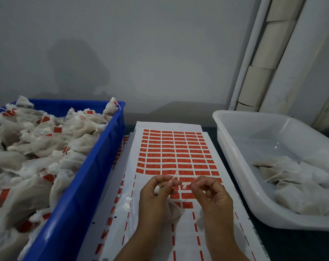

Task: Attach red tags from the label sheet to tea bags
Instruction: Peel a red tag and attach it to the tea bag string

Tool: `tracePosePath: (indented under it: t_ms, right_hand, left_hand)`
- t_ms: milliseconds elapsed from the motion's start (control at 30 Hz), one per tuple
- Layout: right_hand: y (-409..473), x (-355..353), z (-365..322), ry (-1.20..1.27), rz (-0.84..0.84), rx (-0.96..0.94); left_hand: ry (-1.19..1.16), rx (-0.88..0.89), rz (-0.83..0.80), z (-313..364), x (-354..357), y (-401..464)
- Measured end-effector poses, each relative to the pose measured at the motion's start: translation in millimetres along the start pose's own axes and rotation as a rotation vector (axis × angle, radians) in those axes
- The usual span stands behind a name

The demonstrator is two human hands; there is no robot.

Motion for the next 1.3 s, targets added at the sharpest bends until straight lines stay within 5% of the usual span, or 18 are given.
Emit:
tracePosePath:
  t_ms: [1300]
  right_hand:
    - [6,-5,15,-0.211,0.093,-0.043]
  left_hand:
    - [0.064,0.028,-0.067,-4,12,-10]
Point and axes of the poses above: each hand's wrist, its own y-axis towards the middle knuckle, its own x-axis out of the palm, z = x × y, the point moved 10 cm from there along y, towards the middle knuckle, and after that the axes turned 14 degrees about z, right-handed, at the moved point
